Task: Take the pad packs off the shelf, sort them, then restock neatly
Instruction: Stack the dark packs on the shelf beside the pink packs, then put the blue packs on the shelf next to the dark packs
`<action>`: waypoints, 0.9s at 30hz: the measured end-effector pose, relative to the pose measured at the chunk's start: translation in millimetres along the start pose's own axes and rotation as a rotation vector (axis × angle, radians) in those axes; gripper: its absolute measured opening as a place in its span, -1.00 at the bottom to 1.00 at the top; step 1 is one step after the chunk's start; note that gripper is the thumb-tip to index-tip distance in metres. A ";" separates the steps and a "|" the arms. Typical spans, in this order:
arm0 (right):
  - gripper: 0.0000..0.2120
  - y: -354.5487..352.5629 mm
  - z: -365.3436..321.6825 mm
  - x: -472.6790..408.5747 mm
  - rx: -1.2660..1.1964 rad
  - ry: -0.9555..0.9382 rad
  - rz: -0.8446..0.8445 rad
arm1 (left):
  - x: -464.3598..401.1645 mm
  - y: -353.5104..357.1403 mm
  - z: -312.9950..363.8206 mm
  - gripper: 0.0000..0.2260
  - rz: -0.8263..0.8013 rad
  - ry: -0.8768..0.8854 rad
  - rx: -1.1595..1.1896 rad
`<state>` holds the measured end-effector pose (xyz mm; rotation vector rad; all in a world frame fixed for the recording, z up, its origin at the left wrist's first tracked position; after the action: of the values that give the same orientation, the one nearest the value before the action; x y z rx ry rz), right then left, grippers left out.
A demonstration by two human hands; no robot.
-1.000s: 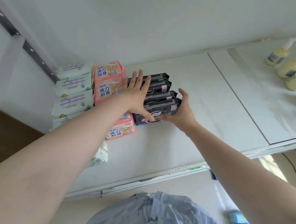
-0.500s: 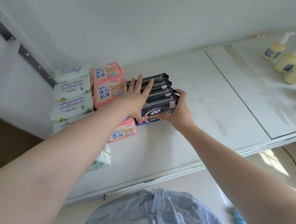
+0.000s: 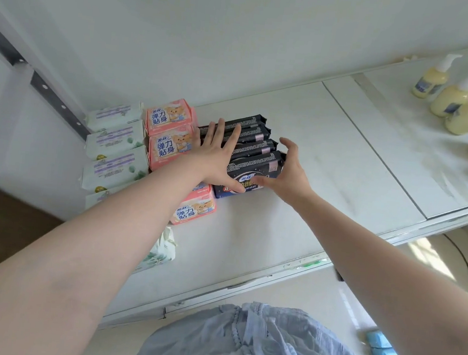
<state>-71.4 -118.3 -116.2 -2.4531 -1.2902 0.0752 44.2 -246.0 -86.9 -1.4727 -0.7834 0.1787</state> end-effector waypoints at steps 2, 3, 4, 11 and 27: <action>-0.09 1.7 -1.1 -0.8 0.010 -0.011 -0.007 | 1.9 1.2 1.3 0.23 0.004 -0.003 0.014; -0.11 2.3 -1.5 -0.9 0.022 -0.011 -0.007 | 2.6 1.3 1.8 0.22 0.006 -0.005 0.023; -0.13 2.4 -2.1 -1.0 0.033 -0.012 -0.006 | 3.1 1.0 2.2 0.20 0.010 -0.008 0.033; -0.06 -11.8 -5.0 -2.7 0.001 -0.011 0.016 | 10.4 -7.7 7.3 0.08 0.048 -0.021 0.078; -0.52 -69.3 1.6 52.9 0.241 -0.200 -0.030 | 93.9 -7.6 112.6 -0.53 0.556 -0.089 0.418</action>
<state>-95.5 -39.6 -87.5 -2.2641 -1.3123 0.4518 47.7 -102.4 -56.5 -1.2522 -0.3557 0.7860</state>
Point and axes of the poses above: each hand's wrist, its own x-axis away from the middle knuckle, its own y-axis out of the palm, z = x × y, the point moved 5 cm from there along -x, towards the middle knuckle, and after that the axes turned 3 degrees about -x, right-handed, at the moved point
